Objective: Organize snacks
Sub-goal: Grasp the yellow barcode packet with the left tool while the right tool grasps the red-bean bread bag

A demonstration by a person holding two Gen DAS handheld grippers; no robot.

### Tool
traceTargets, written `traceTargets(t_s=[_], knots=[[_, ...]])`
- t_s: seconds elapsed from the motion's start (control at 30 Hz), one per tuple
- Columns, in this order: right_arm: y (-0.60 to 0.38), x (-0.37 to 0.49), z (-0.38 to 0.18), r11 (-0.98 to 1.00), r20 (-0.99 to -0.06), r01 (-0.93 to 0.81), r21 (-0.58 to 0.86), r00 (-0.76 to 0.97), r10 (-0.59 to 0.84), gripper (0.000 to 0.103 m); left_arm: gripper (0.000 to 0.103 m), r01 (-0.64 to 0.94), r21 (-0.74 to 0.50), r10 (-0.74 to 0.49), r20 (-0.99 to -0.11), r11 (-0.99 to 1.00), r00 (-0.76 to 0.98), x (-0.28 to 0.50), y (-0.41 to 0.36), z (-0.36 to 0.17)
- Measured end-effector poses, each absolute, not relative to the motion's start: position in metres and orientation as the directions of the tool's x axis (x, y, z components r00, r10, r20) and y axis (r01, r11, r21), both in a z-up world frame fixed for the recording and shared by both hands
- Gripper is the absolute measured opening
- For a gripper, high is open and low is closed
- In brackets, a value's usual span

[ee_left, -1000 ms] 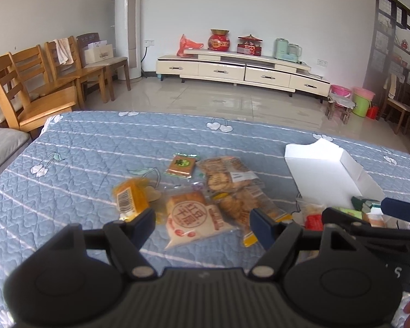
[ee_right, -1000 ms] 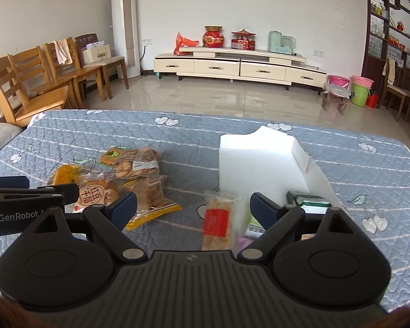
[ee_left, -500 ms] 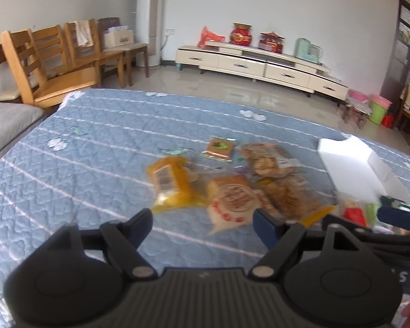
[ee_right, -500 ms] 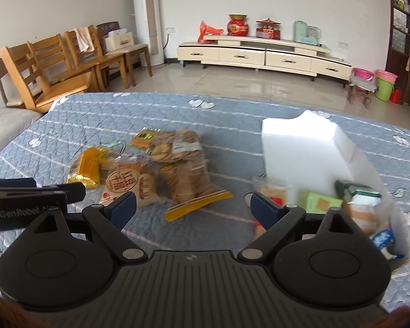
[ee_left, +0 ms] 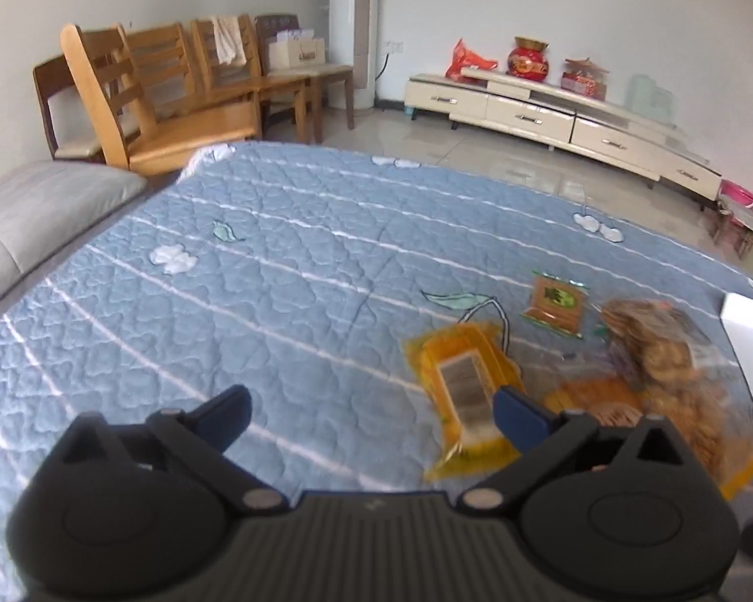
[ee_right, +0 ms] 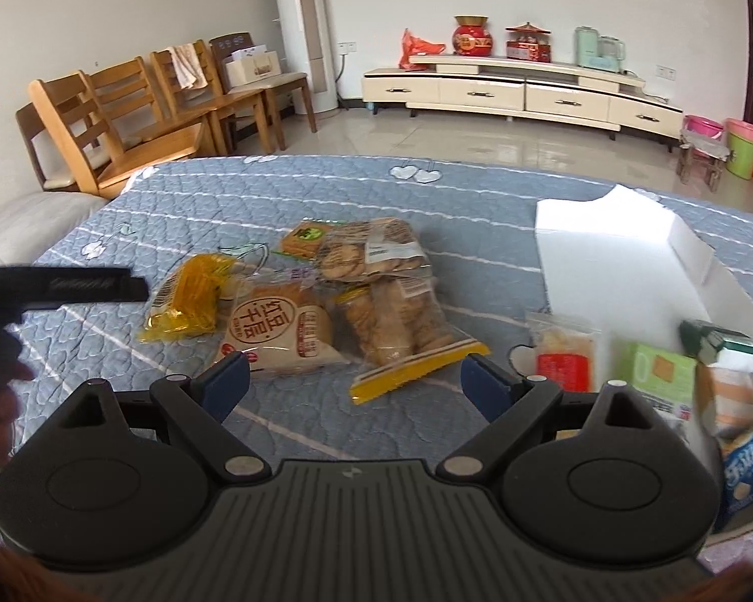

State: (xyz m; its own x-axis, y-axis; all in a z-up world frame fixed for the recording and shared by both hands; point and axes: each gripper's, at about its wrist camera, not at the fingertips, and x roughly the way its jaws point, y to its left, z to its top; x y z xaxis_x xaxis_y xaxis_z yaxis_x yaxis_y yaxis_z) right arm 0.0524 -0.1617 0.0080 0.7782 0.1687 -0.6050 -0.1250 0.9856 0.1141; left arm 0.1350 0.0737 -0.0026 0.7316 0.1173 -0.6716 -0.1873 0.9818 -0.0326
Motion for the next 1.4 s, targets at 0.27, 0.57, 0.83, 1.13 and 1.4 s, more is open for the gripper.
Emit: traceTargets(t_s=[0.27, 0.57, 0.83, 1.13, 1.4], knots=[[-0.154, 0.064, 0.006, 0.980, -0.618, -0.165, 0.110, 0.761, 0.198, 0.103, 0.092, -0.135, -0.020, 0.078, -0.729, 0.991, 0.680, 0.179, 0.052, -0.029], [-0.131, 0.089, -0.003, 0.969, -0.653, -0.226, 0.104, 0.719, 0.238, 0.103, 0.041, -0.128, -0.029, 0.067, -0.726, 0.991, 0.685, 0.169, 0.075, -0.032], [-0.100, 0.124, -0.017, 0.967, -0.716, -0.235, 0.100, 0.658, 0.234, 0.103, 0.041, -0.113, -0.011, 0.074, -0.688, 0.994, 0.722, 0.135, 0.089, -0.021], [-0.091, 0.156, -0.034, 0.978, -0.754, -0.201, 0.049, 0.634, 0.168, 0.088, 0.041, -0.103, -0.031, 0.054, -0.685, 0.994, 0.726, 0.121, 0.095, -0.025], [-0.091, 0.116, -0.009, 0.973, -0.703, -0.224, 0.055, 0.683, 0.197, 0.087, 0.040, -0.095, -0.021, 0.058, -0.657, 0.995, 0.752, 0.099, 0.089, -0.010]])
